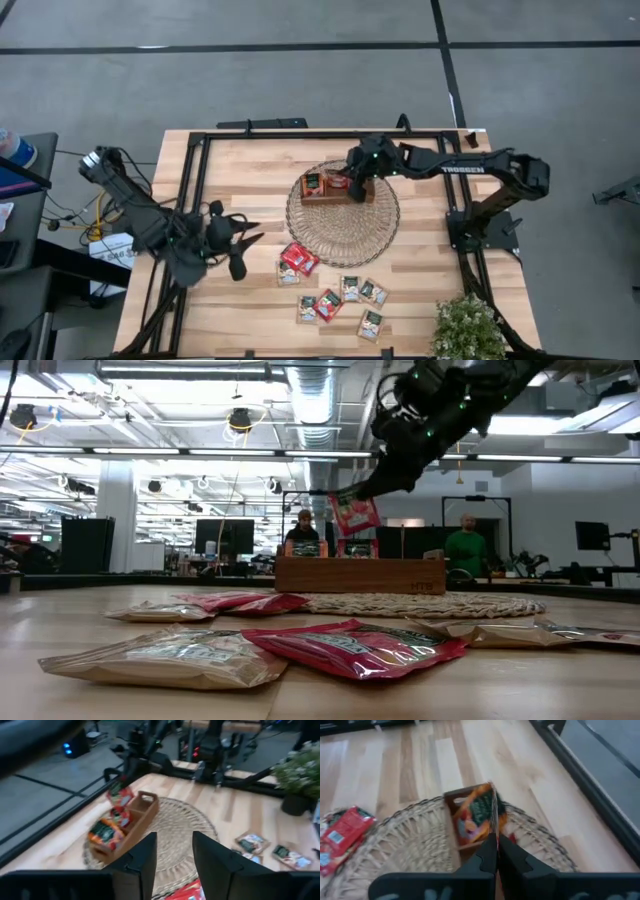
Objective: Pick & Place Tea
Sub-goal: Put the red tea bag into the middle section of the wooden organizer
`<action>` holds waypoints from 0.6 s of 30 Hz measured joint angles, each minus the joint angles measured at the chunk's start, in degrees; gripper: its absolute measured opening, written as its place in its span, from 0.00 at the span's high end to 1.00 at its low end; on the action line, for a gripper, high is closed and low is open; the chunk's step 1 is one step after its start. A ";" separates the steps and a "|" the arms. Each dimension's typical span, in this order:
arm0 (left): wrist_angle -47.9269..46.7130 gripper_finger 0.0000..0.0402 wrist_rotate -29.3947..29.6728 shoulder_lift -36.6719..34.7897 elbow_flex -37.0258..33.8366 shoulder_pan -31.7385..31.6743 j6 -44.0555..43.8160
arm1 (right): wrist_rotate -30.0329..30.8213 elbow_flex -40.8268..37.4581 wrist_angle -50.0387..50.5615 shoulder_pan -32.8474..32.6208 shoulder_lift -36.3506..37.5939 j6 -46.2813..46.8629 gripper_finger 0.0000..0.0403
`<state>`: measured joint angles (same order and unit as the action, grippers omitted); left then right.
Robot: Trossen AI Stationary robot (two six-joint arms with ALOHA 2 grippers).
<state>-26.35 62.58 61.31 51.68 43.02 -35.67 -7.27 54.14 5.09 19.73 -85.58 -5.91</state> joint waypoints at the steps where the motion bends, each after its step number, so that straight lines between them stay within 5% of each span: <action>1: 4.94 0.71 -1.07 -1.36 -2.41 -0.81 2.90 | -0.49 -0.68 -0.86 0.49 0.02 -0.07 1.00; 10: 40.90 0.71 -15.67 -5.71 -20.66 -10.08 19.79 | -1.88 -6.46 -8.44 2.50 0.02 0.28 1.00; 18: 59.44 0.71 -16.83 -3.13 -29.41 -12.92 22.95 | -4.99 -7.66 -10.99 3.66 -1.32 0.28 1.00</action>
<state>33.09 45.75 58.18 22.27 30.09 -12.72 -12.26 46.48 -5.90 23.39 -86.91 -5.63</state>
